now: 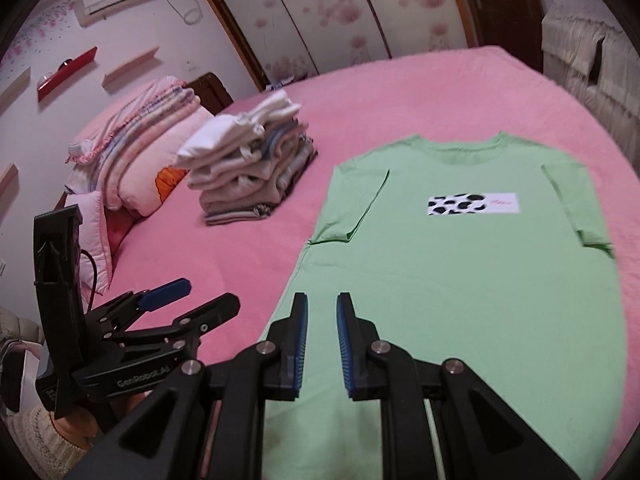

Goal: Fold small clothes
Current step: 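Open the right tool and lift both tools away from the shirt, then move both tools down to the shirt hem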

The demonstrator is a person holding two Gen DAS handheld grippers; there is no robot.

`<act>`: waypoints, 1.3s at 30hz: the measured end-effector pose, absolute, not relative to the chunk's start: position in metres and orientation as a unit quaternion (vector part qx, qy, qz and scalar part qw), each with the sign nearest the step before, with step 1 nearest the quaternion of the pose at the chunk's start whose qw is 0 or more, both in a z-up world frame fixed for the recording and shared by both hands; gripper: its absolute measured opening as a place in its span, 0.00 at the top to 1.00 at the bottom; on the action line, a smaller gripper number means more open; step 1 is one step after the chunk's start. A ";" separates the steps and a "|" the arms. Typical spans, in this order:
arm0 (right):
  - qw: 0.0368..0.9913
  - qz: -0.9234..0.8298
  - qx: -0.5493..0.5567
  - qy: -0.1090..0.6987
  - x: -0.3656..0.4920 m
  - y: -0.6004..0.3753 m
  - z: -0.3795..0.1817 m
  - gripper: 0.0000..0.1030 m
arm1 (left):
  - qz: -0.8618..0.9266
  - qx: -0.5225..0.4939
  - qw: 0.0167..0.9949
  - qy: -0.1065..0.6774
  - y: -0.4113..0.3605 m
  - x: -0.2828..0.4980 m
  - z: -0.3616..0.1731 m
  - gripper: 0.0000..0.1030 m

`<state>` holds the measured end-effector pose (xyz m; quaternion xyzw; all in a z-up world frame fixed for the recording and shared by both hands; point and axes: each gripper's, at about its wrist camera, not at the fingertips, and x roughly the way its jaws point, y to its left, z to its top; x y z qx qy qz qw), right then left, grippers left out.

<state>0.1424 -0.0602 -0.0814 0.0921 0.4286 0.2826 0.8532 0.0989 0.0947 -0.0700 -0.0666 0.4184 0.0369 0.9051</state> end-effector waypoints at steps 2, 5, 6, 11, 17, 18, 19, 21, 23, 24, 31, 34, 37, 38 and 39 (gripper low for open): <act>0.857 0.285 0.093 0.419 0.128 -0.067 -0.072 0.86 | 0.039 -0.065 0.908 0.413 0.089 0.087 -0.062 0.17; 0.864 0.285 0.087 0.405 0.106 -0.075 -0.058 0.86 | 0.035 -0.072 0.911 0.405 0.079 0.063 -0.049 0.17; 0.866 0.286 0.086 0.402 0.100 -0.078 -0.055 0.85 | 0.033 -0.073 0.912 0.402 0.078 0.057 -0.047 0.16; 0.878 0.274 0.071 0.386 0.068 -0.095 -0.044 0.83 | 0.034 -0.074 0.916 0.392 0.068 0.029 -0.038 0.11; 0.890 0.250 0.071 0.375 0.042 -0.122 -0.039 0.66 | 0.033 -0.087 0.909 0.407 0.067 0.010 -0.043 0.11; 0.893 0.244 0.073 0.372 0.038 -0.129 -0.039 0.64 | 0.029 -0.089 0.909 0.406 0.068 0.007 -0.044 0.11; 0.895 0.240 0.075 0.370 0.034 -0.135 -0.039 0.64 | 0.027 -0.090 0.910 0.405 0.068 0.004 -0.046 0.11; 0.897 0.232 0.076 0.368 0.029 -0.145 -0.040 0.64 | 0.020 -0.093 0.909 0.405 0.070 0.001 -0.051 0.11; 0.901 0.222 0.074 0.366 0.026 -0.154 -0.042 0.64 | 0.011 -0.102 0.906 0.411 0.072 -0.001 -0.056 0.11; 0.904 0.215 0.070 0.364 0.023 -0.159 -0.044 0.64 | 0.008 -0.108 0.905 0.412 0.074 -0.002 -0.058 0.11; 0.912 0.181 0.052 0.365 0.013 -0.181 -0.064 0.64 | 0.019 -0.099 0.914 0.393 0.082 -0.013 -0.079 0.11; 0.909 0.179 0.047 0.374 0.009 -0.187 -0.075 0.64 | 0.019 -0.104 0.912 0.396 0.088 -0.013 -0.090 0.11; 0.906 0.178 0.041 0.381 0.006 -0.192 -0.087 0.64 | 0.019 -0.103 0.910 0.402 0.093 -0.012 -0.103 0.11; 0.906 0.177 0.039 0.383 0.006 -0.194 -0.091 0.64 | 0.016 -0.101 0.907 0.409 0.095 -0.011 -0.110 0.11; 0.904 0.176 0.038 0.388 0.005 -0.196 -0.098 0.64 | 0.012 -0.099 0.905 0.414 0.097 -0.011 -0.116 0.11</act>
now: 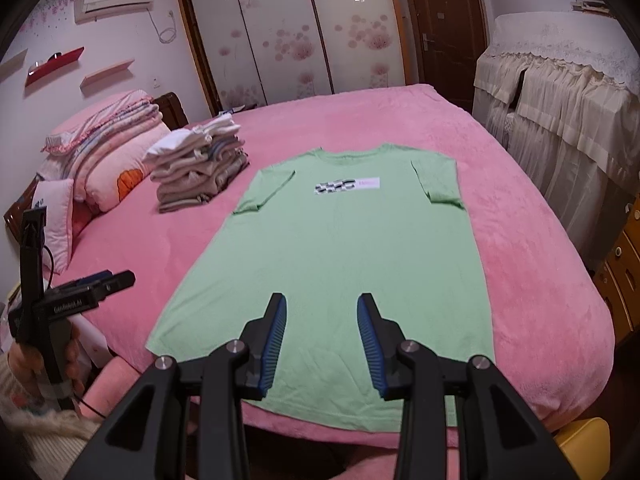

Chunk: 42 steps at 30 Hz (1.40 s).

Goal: Fold small clothes
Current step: 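Move both tools down to the shirt hem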

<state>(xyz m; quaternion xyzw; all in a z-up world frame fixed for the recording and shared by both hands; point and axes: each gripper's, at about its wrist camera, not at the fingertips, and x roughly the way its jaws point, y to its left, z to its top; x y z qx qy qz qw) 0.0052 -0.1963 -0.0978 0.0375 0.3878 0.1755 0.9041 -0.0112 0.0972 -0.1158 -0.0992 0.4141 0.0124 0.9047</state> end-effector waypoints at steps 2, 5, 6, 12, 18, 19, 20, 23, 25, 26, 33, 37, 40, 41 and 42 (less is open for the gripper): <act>0.901 0.171 0.036 0.396 0.005 -0.200 -0.107 0.64 | 0.011 -0.098 0.902 0.421 0.101 -0.012 -0.126 0.11; 0.898 0.164 0.036 0.406 0.006 -0.208 -0.120 0.64 | 0.013 -0.100 0.896 0.433 0.107 -0.014 -0.142 0.11; 0.898 0.161 0.035 0.408 0.005 -0.211 -0.123 0.64 | 0.014 -0.102 0.894 0.436 0.109 -0.014 -0.145 0.11; 0.897 0.157 0.033 0.413 0.004 -0.221 -0.136 0.64 | 0.016 -0.127 0.885 0.448 0.123 -0.015 -0.164 0.11; 0.892 0.144 0.027 0.427 0.006 -0.233 -0.155 0.64 | 0.008 -0.127 0.867 0.482 0.124 -0.010 -0.191 0.22; 0.891 0.142 0.027 0.431 0.006 -0.236 -0.158 0.64 | 0.005 -0.129 0.863 0.488 0.124 -0.009 -0.196 0.26; 0.888 0.141 0.028 0.436 0.007 -0.240 -0.163 0.64 | 0.002 -0.131 0.859 0.494 0.124 -0.008 -0.200 0.27; 0.883 0.131 0.023 0.450 0.009 -0.251 -0.176 0.64 | -0.002 -0.135 0.849 0.511 0.125 -0.005 -0.215 0.31; 0.877 0.126 0.025 0.463 0.011 -0.260 -0.186 0.64 | -0.006 -0.140 0.845 0.516 0.126 -0.005 -0.220 0.34; 0.875 0.124 0.027 0.468 0.011 -0.264 -0.190 0.64 | -0.007 -0.142 0.844 0.516 0.127 -0.004 -0.223 0.35; 0.857 0.111 0.054 0.500 0.014 -0.295 -0.216 0.64 | -0.027 -0.167 0.840 0.516 0.138 -0.002 -0.235 0.36; 0.856 0.098 0.073 0.503 0.012 -0.311 -0.219 0.64 | -0.042 -0.168 0.840 0.513 0.135 0.000 -0.232 0.36; 0.856 0.086 0.078 0.503 0.012 -0.322 -0.221 0.64 | -0.054 -0.166 0.839 0.515 0.131 0.001 -0.233 0.36; 0.856 0.083 0.080 0.504 0.013 -0.326 -0.222 0.64 | -0.056 -0.164 0.839 0.516 0.130 0.003 -0.234 0.36; 0.854 0.082 0.087 0.506 0.014 -0.330 -0.225 0.64 | -0.057 -0.162 0.838 0.518 0.130 0.005 -0.236 0.36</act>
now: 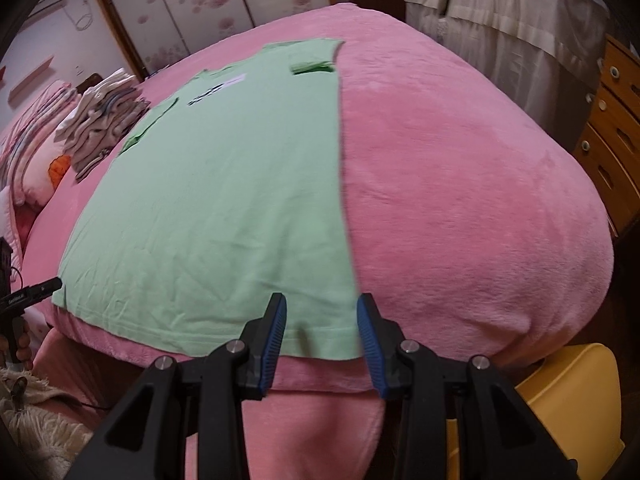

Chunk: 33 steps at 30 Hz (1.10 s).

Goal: Fold small clothes
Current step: 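Move both tools down to the shirt hem, then grasp the hem with both tools and lift it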

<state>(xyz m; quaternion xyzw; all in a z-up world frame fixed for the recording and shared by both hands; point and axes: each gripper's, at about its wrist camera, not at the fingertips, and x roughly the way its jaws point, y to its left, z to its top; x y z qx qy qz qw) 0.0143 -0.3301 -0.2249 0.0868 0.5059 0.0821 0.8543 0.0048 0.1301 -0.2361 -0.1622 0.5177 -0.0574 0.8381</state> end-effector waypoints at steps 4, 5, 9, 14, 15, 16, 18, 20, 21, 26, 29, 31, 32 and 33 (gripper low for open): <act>0.841 0.092 0.110 0.521 0.019 -0.340 -0.239 0.64 | -0.065 -0.172 0.834 0.520 0.133 0.009 -0.242 0.36; 0.839 0.095 0.113 0.524 0.020 -0.341 -0.241 0.64 | -0.067 -0.174 0.834 0.520 0.134 0.010 -0.243 0.36; 0.831 0.108 0.123 0.532 0.021 -0.342 -0.252 0.66 | -0.077 -0.176 0.833 0.519 0.136 0.009 -0.246 0.36; 0.823 0.123 0.143 0.537 0.021 -0.346 -0.257 0.79 | -0.090 -0.182 0.832 0.517 0.139 0.006 -0.247 0.38; 0.821 0.126 0.146 0.538 0.021 -0.346 -0.258 0.84 | -0.090 -0.183 0.831 0.518 0.140 0.005 -0.247 0.43; 0.819 0.127 0.147 0.539 0.021 -0.347 -0.259 0.84 | -0.091 -0.185 0.830 0.518 0.141 0.004 -0.247 0.44; 0.818 0.130 0.147 0.540 0.020 -0.347 -0.260 0.84 | -0.096 -0.193 0.828 0.518 0.144 0.003 -0.247 0.45; 0.817 0.131 0.149 0.541 0.021 -0.347 -0.261 0.84 | -0.097 -0.199 0.827 0.517 0.146 0.002 -0.248 0.47; 0.817 0.131 0.150 0.541 0.021 -0.347 -0.261 0.84 | -0.098 -0.205 0.826 0.516 0.148 0.001 -0.249 0.47; 0.812 0.128 0.155 0.548 0.025 -0.348 -0.264 0.84 | -0.100 -0.221 0.821 0.516 0.151 0.001 -0.252 0.47; 0.809 0.131 0.162 0.549 0.027 -0.349 -0.265 0.83 | -0.100 -0.221 0.819 0.520 0.153 -0.002 -0.252 0.49; 0.807 0.133 0.171 0.549 0.026 -0.351 -0.266 0.84 | -0.088 -0.207 0.817 0.530 0.151 -0.002 -0.252 0.70; 0.806 0.135 0.173 0.549 0.026 -0.352 -0.266 0.85 | -0.086 -0.205 0.816 0.534 0.152 -0.002 -0.253 0.75; 0.806 0.137 0.174 0.549 0.026 -0.352 -0.265 0.91 | -0.086 -0.211 0.811 0.539 0.154 -0.002 -0.254 0.88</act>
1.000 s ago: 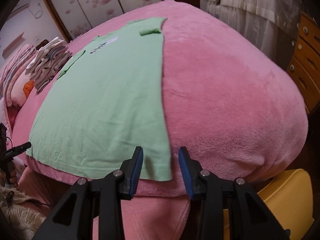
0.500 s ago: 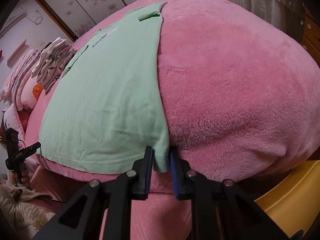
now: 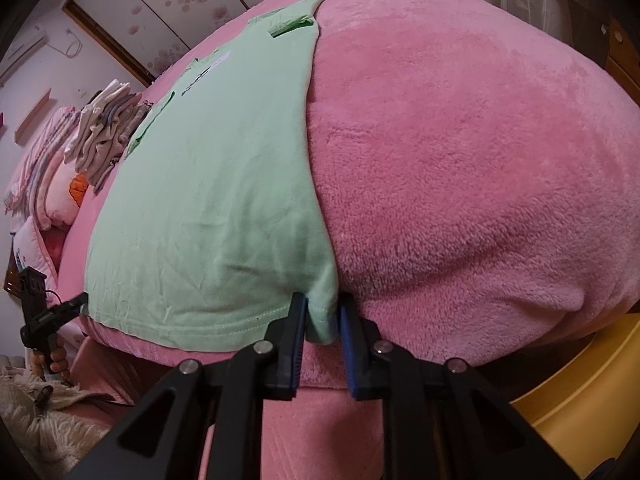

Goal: Fold small clothes
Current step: 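Grasp the hem with both tools and lift it, then fold the hem over toward the collar with both tools and release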

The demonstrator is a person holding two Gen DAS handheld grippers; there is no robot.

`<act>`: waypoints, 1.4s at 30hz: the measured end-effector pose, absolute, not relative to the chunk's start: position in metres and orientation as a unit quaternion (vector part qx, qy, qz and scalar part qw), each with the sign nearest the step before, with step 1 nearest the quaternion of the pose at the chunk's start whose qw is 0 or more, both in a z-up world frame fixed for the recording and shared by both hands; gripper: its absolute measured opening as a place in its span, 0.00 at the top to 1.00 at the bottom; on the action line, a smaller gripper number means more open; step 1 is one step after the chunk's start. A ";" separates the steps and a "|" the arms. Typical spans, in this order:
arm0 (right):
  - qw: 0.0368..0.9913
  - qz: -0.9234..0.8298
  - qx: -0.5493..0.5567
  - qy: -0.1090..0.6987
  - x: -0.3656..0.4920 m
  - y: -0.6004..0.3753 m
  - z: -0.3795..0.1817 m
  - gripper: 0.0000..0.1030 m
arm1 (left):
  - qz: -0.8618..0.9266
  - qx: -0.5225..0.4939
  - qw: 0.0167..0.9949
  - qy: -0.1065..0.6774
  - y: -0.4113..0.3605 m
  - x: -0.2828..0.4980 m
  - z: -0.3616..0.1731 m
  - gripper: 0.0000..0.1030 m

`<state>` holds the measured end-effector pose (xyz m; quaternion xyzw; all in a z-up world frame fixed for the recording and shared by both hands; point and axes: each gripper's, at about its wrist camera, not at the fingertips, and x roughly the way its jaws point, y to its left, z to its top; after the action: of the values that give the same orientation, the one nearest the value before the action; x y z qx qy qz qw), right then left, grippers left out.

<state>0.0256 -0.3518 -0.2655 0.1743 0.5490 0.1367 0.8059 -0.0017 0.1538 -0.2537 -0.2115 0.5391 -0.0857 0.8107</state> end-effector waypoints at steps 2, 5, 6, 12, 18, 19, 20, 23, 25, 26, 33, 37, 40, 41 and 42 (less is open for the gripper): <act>0.806 0.139 0.175 0.548 0.025 -0.353 -0.264 0.95 | -0.086 -0.224 0.805 0.543 0.156 -0.003 -0.254 0.93; 0.811 0.143 0.160 0.544 0.022 -0.350 -0.257 0.96 | -0.081 -0.211 0.805 0.548 0.152 -0.003 -0.249 0.96; 0.814 0.146 0.156 0.541 0.021 -0.349 -0.252 0.96 | -0.079 -0.199 0.807 0.550 0.148 -0.002 -0.246 0.97; 0.829 0.169 0.169 0.505 0.020 -0.352 -0.219 0.96 | -0.094 -0.198 0.808 0.547 0.138 0.000 -0.225 0.98; 0.843 0.181 0.208 0.461 0.031 -0.356 -0.183 0.96 | -0.083 -0.270 0.805 0.522 0.154 0.003 -0.210 0.98; 0.845 0.184 0.214 0.454 0.034 -0.356 -0.177 0.96 | -0.083 -0.294 0.804 0.510 0.160 0.005 -0.205 0.98; 0.846 0.188 0.218 0.448 0.036 -0.356 -0.172 0.96 | -0.082 -0.307 0.805 0.502 0.163 0.005 -0.201 0.98; 0.855 0.194 0.221 0.428 0.048 -0.353 -0.151 0.96 | -0.082 -0.332 0.817 0.465 0.170 0.016 -0.176 0.98; 0.863 0.195 0.216 0.414 0.060 -0.350 -0.136 0.96 | -0.080 -0.333 0.826 0.448 0.172 0.027 -0.159 0.98; 0.867 0.193 0.213 0.406 0.068 -0.349 -0.127 0.96 | -0.079 -0.331 0.830 0.441 0.172 0.034 -0.152 0.98; 0.893 0.157 0.192 0.376 0.135 -0.346 -0.090 0.96 | -0.040 -0.295 0.868 0.398 0.181 0.114 -0.095 0.98; 0.905 0.142 0.177 0.361 0.183 -0.336 -0.072 0.96 | -0.005 -0.286 0.874 0.393 0.184 0.169 -0.082 0.98; 0.911 0.131 0.163 0.355 0.222 -0.324 -0.066 0.96 | 0.020 -0.284 0.873 0.396 0.188 0.211 -0.085 0.98; 0.913 0.126 0.161 0.354 0.240 -0.320 -0.066 0.96 | 0.026 -0.285 0.872 0.397 0.189 0.222 -0.088 0.98; 0.913 0.122 0.161 0.354 0.253 -0.317 -0.067 0.96 | 0.034 -0.285 0.870 0.401 0.190 0.242 -0.091 0.98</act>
<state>0.2526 -0.3170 -0.0674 0.1615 0.3537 0.1220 0.9132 0.2425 0.1895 -0.0910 -0.2850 0.4007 0.0345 0.8701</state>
